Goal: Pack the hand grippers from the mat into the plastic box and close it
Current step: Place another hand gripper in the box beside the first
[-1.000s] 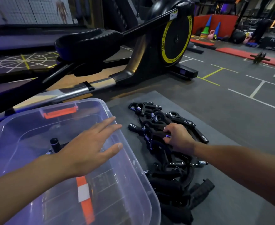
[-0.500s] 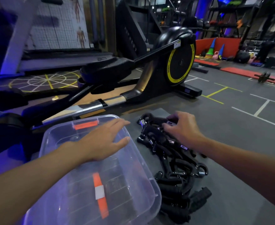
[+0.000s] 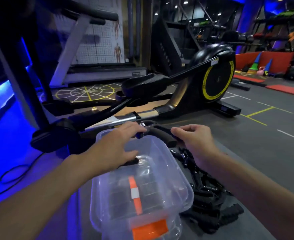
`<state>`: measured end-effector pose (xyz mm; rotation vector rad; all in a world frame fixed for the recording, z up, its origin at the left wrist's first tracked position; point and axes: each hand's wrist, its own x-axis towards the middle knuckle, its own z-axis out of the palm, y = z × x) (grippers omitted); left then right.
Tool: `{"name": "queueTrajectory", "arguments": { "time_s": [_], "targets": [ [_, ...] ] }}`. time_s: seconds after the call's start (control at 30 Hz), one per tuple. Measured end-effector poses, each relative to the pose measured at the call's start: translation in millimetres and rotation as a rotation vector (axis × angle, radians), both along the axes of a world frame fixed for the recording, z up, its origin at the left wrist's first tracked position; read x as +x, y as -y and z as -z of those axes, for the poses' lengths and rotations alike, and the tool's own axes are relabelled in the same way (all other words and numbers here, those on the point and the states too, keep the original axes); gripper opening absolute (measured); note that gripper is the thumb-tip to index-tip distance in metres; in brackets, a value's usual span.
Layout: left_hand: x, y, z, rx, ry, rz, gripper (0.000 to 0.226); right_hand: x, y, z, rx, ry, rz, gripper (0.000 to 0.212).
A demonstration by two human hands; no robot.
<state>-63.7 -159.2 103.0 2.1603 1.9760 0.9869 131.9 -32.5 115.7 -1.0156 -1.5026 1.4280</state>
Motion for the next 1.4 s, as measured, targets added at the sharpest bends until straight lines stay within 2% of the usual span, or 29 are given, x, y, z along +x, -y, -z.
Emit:
{"name": "queueTrajectory", "arguments": {
  "time_s": [0.17,0.37,0.5,0.57,0.63,0.7,0.77,0.83,1.3,1.4],
  "targets": [
    [-9,18,-3,0.154,-0.037,-0.009,0.031,-7,25,3,-0.054,-0.036,-0.134,0.01],
    [-15,29,-6,0.213,-0.015,-0.033,0.026,-16,29,20,-0.025,-0.001,-0.216,0.011],
    [-17,27,-7,0.175,-0.016,-0.09,0.02,-15,27,22,0.179,0.203,-0.196,0.006],
    [-19,26,-5,0.139,-0.016,-0.136,0.021,-14,25,17,0.264,0.217,-0.191,0.003],
    [-22,25,-2,0.102,0.011,-0.171,0.021,-13,23,16,0.309,0.202,-0.258,0.017],
    [-25,23,1,0.082,0.04,-0.197,0.021,-12,25,19,0.435,0.263,-0.317,0.029],
    [-27,22,4,0.071,0.069,-0.214,0.023,-12,26,24,0.614,0.35,-0.305,0.038],
    [-29,21,5,0.062,0.092,-0.223,0.022,-14,27,26,0.701,0.338,-0.277,0.043],
    [-42,15,23,0.039,0.248,-0.263,0.012,-54,13,46,0.454,0.227,-0.239,0.034],
    [-46,11,30,0.019,0.266,-0.252,0.011,-68,12,53,0.331,0.154,-0.224,0.027]
  ]
}}
